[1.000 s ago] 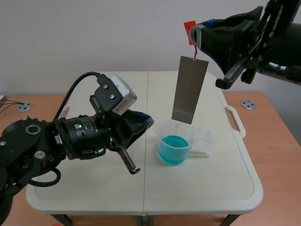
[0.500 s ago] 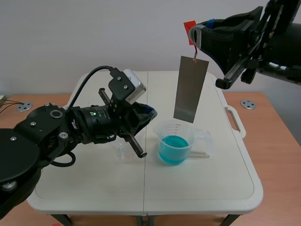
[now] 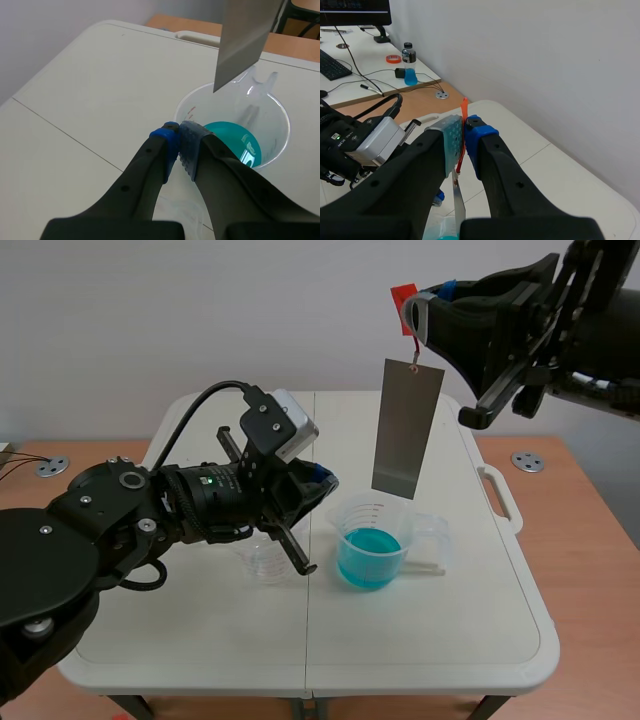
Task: Hold the metal plate by the orange handle, dip it into the blue solution, take it out and point at it, then put the plate back in the beaker on the left.
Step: 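Point at the plate with the left hand, then lower the plate into the blue solution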
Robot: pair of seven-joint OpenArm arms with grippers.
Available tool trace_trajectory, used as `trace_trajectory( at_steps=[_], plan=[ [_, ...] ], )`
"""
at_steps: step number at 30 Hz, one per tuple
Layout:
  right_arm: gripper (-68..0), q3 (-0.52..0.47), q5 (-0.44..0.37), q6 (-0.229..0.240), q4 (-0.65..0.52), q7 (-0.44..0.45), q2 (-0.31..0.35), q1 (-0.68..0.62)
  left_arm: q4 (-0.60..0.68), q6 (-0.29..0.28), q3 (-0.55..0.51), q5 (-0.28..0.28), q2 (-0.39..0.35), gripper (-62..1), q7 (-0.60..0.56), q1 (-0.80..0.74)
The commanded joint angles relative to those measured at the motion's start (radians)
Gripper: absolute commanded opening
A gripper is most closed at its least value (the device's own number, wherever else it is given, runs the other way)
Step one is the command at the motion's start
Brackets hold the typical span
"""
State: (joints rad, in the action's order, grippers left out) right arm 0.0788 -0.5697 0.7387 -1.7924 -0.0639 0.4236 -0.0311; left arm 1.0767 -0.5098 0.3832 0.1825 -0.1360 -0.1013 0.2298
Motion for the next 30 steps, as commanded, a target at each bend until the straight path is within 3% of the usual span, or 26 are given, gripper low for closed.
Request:
trace_trajectory(
  at_steps=[1, 15, 24, 30],
  plan=[
    [-66.3, 0.0, -0.018, 0.007, -0.01, 0.019, 0.003, 0.012, 0.016, -0.003, 0.0, -0.013, 0.008, -59.3, -0.013, 0.008],
    [-66.3, 0.0, -0.019, 0.007, -0.01, 0.019, 0.002, 0.012, 0.016, 0.014, -0.008, -0.013, -0.011, -59.3, -0.012, 0.005],
    [-66.3, 0.0, -0.019, 0.007, -0.01, 0.027, 0.0, 0.014, 0.175, 0.056, -0.15, -0.037, -0.191, -59.2, -0.132, -0.174],
    [-66.3, 0.0, -0.019, 0.007, -0.01, 0.027, -0.001, 0.014, 0.264, 0.125, -0.344, -0.126, -0.338, -59.2, -0.258, -0.413]
  ],
)
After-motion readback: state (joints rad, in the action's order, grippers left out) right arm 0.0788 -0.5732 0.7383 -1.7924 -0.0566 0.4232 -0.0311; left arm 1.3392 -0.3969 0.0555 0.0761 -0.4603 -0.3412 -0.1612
